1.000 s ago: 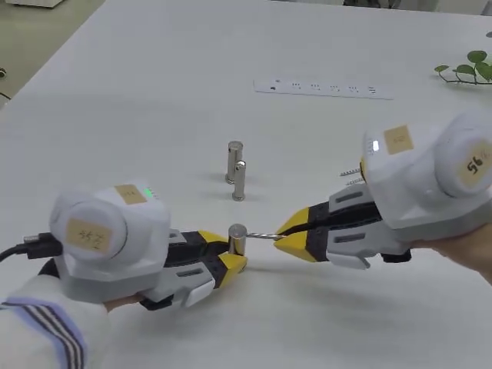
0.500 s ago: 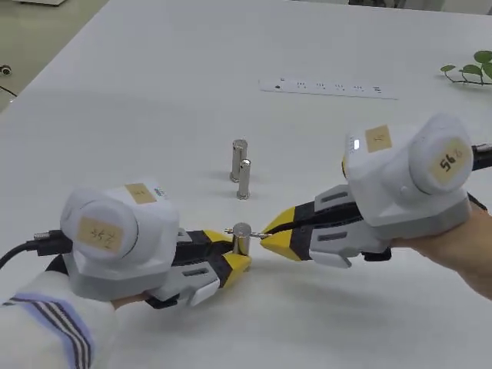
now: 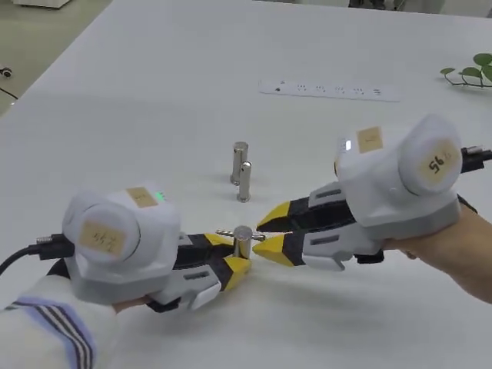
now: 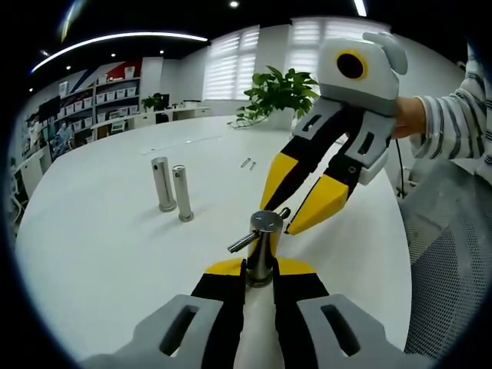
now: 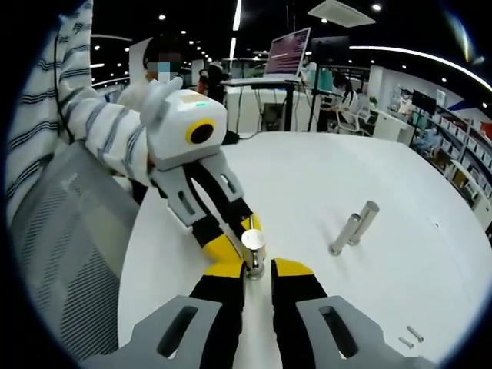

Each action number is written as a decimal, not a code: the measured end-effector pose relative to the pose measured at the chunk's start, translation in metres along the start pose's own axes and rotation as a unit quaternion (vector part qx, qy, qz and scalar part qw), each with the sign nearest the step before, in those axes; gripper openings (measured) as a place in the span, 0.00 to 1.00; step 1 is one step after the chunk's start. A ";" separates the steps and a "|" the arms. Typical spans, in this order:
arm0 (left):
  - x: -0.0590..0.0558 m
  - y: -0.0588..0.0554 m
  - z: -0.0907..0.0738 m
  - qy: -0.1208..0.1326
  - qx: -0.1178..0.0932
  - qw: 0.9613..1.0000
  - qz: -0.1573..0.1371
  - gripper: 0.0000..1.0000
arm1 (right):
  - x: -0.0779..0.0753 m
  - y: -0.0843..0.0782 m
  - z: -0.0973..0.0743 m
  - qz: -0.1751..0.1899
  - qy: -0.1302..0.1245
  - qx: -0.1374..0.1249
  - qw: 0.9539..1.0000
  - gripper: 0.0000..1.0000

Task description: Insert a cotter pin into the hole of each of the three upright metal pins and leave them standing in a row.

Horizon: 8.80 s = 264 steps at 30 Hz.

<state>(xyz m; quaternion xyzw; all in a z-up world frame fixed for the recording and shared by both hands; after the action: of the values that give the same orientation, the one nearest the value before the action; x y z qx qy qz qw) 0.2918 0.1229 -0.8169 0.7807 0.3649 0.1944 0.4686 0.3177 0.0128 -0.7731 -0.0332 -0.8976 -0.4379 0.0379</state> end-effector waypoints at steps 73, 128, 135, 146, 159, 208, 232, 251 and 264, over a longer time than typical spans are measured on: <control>-0.004 0.000 0.003 0.026 0.000 0.999 0.018 0.11 | 0.027 -0.025 -0.017 0.084 -0.026 -0.082 0.993 0.80; 0.018 0.029 0.026 0.067 -0.021 0.997 0.015 0.10 | 0.044 -0.040 -0.062 0.132 -0.101 -0.087 0.982 0.99; 0.020 0.027 0.027 0.069 -0.029 0.997 0.006 0.10 | 0.044 -0.042 -0.062 0.136 -0.103 -0.085 0.982 0.99; 0.020 0.028 0.026 0.075 -0.040 0.996 -0.003 0.11 | 0.044 -0.048 -0.063 0.145 -0.106 -0.072 0.981 0.98; 0.019 0.017 0.017 0.053 -0.023 0.998 -0.021 0.37 | 0.042 -0.051 -0.066 0.138 -0.124 -0.053 0.981 0.99; 0.075 0.077 0.022 0.025 -0.074 0.996 -0.051 0.38 | 0.051 -0.052 -0.069 0.157 -0.116 -0.071 0.978 0.99; 0.073 0.059 0.056 0.000 -0.010 1.000 -0.015 0.14 | 0.048 -0.055 -0.068 0.169 -0.116 -0.069 0.976 0.97; 0.073 0.062 0.056 0.016 -0.003 1.000 0.011 0.07 | 0.049 -0.055 -0.073 0.173 -0.122 -0.072 0.975 0.97; 0.073 0.089 0.043 0.032 -0.033 0.997 0.056 0.07 | 0.050 -0.057 -0.079 0.173 -0.124 -0.069 0.975 0.97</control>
<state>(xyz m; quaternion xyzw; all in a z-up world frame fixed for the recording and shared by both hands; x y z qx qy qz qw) 0.4019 0.1266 -0.7630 0.7775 0.3289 0.2570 0.4704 0.2661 -0.0834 -0.7645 -0.2444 -0.8435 -0.4784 -0.0008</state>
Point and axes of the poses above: the centre of the closed fingertips' face, and the gripper's own axes: z roughly forward along the fingers, x roughly to its left, y roughly out of its top, the point moved 7 cm from there along -z, roughly backward along the fingers, and after that the axes turned 10 degrees about y, right-handed, at the moved point
